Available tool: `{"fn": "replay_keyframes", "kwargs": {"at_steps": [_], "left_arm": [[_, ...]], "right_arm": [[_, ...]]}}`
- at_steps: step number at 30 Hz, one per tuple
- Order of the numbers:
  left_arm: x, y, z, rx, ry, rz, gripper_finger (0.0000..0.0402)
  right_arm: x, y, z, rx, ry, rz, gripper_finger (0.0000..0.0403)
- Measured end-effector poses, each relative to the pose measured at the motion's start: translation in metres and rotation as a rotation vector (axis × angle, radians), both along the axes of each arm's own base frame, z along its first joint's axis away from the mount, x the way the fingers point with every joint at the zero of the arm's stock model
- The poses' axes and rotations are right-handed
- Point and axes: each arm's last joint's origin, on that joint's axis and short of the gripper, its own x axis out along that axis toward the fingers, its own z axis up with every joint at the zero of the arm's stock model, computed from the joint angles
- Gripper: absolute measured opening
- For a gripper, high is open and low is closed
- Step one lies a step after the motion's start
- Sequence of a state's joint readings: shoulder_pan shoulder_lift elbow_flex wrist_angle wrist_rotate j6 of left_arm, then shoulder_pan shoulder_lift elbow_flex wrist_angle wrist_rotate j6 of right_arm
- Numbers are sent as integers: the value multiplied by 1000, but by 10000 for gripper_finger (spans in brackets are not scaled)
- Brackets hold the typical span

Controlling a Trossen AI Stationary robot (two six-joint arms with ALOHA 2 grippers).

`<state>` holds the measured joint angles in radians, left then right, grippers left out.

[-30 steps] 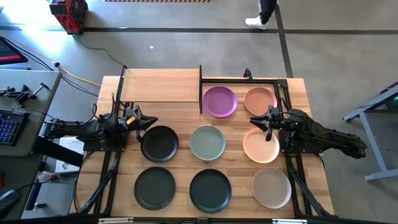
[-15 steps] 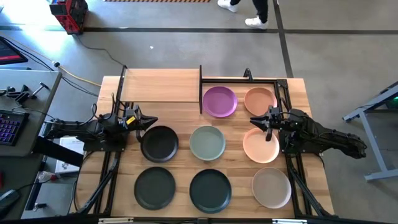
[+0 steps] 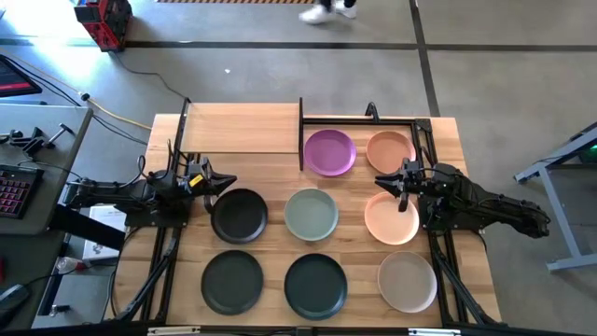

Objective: Place and stack plates onto a shelf

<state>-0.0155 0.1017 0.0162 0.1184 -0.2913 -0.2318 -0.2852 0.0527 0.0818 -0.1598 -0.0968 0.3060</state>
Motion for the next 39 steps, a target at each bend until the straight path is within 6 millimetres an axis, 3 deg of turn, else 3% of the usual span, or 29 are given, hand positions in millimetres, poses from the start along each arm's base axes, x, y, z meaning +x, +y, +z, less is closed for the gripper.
{"fn": "replay_keyframes", "kwargs": {"at_steps": [17, 29, 34, 39], "left_arm": [[0, 0, 3, -2, -37, 7, 5], [-6, 3, 29, -192, -369, 57, 5], [-9, 3, 35, -170, -429, 77, 5], [-12, 5, 40, -219, -504, 122, 5]], "right_arm": [[0, 0, 0, 0, 0, 0, 59], [0, 0, 0, 2, -5, -1, 59], [0, -2, 6, -9, -62, -56, 59], [-1, -4, 24, -12, -253, -129, 59]]}}
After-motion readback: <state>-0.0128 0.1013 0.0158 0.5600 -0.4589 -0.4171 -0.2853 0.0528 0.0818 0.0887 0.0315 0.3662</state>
